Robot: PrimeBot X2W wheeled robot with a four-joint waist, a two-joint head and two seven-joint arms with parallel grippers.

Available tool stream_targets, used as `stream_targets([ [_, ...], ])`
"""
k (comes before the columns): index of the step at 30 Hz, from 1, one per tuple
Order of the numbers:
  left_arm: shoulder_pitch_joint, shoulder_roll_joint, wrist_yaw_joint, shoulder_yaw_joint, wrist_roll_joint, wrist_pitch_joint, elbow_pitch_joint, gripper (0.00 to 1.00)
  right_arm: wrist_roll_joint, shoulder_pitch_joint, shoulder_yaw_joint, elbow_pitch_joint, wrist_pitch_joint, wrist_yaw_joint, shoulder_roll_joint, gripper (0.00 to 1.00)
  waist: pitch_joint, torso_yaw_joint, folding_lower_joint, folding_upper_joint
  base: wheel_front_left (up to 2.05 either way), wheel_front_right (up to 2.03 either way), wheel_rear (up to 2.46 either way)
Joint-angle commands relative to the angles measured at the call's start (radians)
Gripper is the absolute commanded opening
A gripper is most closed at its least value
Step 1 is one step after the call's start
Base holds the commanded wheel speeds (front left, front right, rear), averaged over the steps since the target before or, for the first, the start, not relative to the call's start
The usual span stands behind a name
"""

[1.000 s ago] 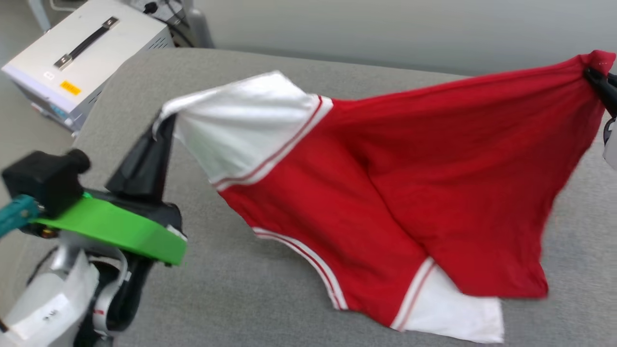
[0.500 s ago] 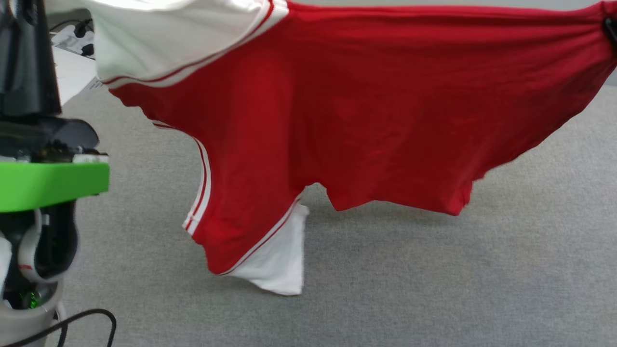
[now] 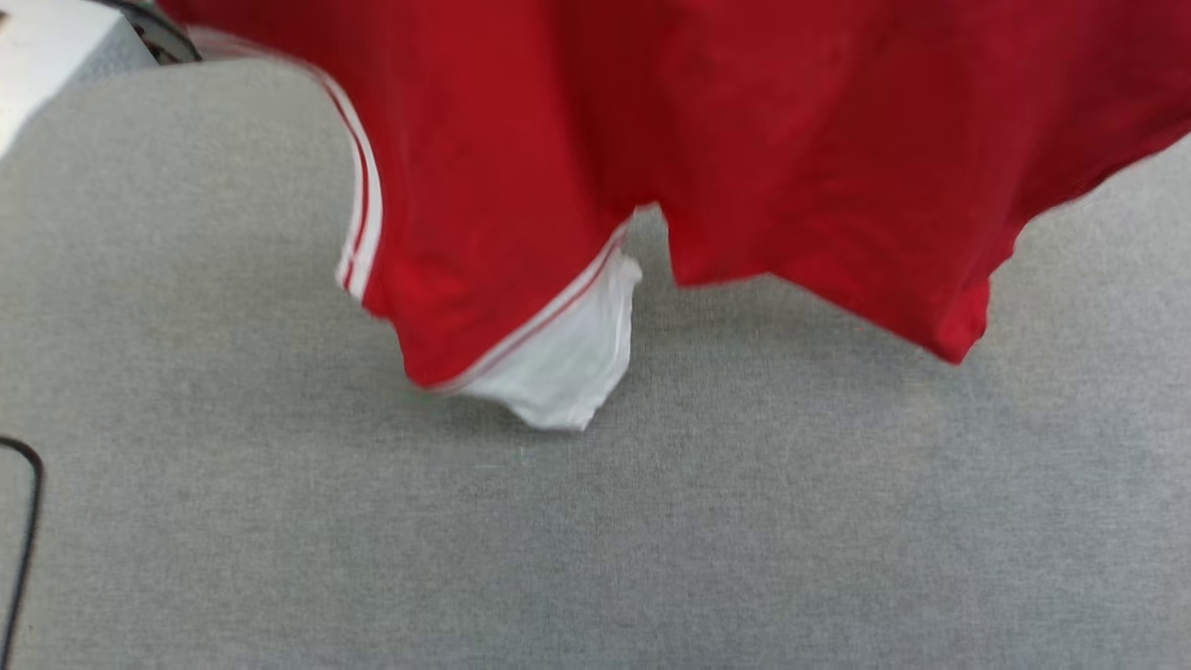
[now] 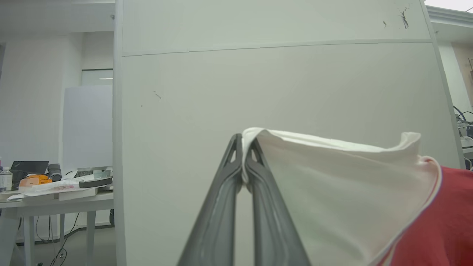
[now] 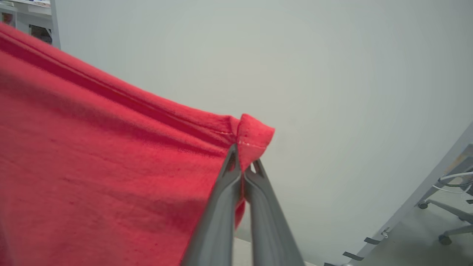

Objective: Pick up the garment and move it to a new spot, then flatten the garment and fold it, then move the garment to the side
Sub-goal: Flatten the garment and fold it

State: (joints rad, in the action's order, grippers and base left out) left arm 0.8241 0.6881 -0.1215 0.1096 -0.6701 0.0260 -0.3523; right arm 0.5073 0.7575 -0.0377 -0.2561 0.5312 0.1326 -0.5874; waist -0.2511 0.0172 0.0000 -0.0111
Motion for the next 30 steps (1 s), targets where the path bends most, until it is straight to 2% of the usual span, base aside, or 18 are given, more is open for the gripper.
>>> stream_targets([
  [1, 0.07, 0.015, 0.01, -0.013, -0.004, 0.0, 0.028, 0.0, -0.019, 0.044, 0.001, 0.03, -0.013, -0.002, -0.017, 0.0, -0.121, 0.017, 0.0, 0.0111, 0.0, 0.0, 0.0],
  [7, 0.341, 0.054, 0.096, 0.028, 0.024, -0.021, 0.183, 0.0, -0.063, 0.256, 0.024, 0.165, -0.061, -0.002, -0.029, 0.0, -0.276, 0.022, 0.0, 0.0111, 0.0, 0.0, 0.0],
  [14, 0.674, 0.04, 0.163, 0.098, 0.093, -0.026, 0.447, 0.0, -0.147, 0.51, 0.089, 0.377, -0.138, -0.002, -0.011, 0.0, -0.398, 0.032, 0.0, 0.0111, 0.0, 0.0, 0.0],
  [18, 0.892, 0.011, 0.19, 0.139, 0.155, 0.024, 0.686, 0.0, -0.237, 0.696, 0.087, 0.561, -0.22, -0.002, 0.048, 0.0, -0.448, 0.045, 0.0, 0.0111, 0.0, 0.0, 0.0],
  [22, 1.026, -0.038, 0.201, 0.153, 0.18, 0.121, 0.831, 0.0, -0.318, 0.818, 0.073, 0.688, -0.297, -0.002, 0.079, 0.0, -0.47, 0.036, 0.0, 0.0111, 0.0, 0.0, 0.0],
  [26, 1.104, -0.092, 0.212, 0.171, 0.196, 0.2, 0.937, 0.0, -0.409, 0.894, 0.042, 0.789, -0.382, -0.002, 0.108, 0.0, -0.499, 0.021, 0.0, 0.0111, 0.0, 0.0, 0.0],
  [30, 1.083, -0.142, 0.226, 0.181, 0.195, 0.23, 1.004, 0.0, -0.448, 0.904, 0.045, 0.866, -0.445, -0.002, 0.137, 0.0, -0.519, 0.004, 0.0, 0.0111, 0.0, 0.0, 0.0],
])
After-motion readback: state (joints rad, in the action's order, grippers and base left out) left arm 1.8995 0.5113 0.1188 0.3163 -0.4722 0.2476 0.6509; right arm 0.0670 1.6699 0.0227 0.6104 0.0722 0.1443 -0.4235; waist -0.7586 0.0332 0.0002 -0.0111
